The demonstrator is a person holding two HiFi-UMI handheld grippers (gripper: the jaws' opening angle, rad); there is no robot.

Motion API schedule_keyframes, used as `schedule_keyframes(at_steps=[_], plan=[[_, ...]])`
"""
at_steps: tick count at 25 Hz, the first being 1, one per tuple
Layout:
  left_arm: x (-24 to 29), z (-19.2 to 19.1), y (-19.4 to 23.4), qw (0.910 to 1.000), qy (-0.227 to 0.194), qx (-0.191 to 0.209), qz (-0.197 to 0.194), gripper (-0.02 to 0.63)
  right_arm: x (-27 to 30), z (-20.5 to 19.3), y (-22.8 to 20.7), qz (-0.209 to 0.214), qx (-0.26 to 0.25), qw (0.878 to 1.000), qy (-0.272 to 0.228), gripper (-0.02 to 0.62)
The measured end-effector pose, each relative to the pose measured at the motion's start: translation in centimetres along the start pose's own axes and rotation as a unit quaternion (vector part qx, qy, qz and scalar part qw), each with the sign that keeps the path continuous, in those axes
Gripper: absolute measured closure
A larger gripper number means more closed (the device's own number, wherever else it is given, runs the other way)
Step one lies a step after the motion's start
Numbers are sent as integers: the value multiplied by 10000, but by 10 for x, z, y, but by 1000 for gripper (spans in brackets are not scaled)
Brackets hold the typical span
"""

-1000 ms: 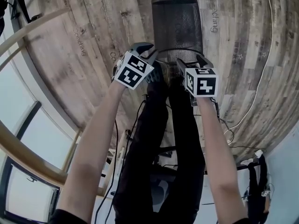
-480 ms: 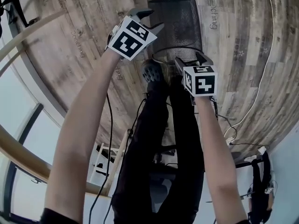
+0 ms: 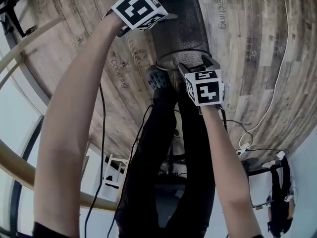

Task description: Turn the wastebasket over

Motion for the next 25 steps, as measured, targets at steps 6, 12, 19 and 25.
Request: schedule_keyframes(at_steps=[6,12,19,25], plan=[[16,5,-9,9969,420,122,-647,187,1,-2,2,-16,-50,9999,-111,249],[19,5,-10,9956,470,-54,-805,187,-1,-1,1,41,-48,9997,-216,247],[13,-3,-9,9947,743,121,-696,189,0,1,8,-6,-195,9990,-391,245],[-15,-26,-21,9909,729,842,-755,215,0,-14,16,-6,-535,9982,-275,244]])
Point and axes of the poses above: the fingertips, and each gripper's own axes: x forward along the fingers, y to its left, z out of its top, the point moved 1 cm from there along -x, backward along the fingers, and after that the axes turned 14 degrees about z, right-handed, at the moved point
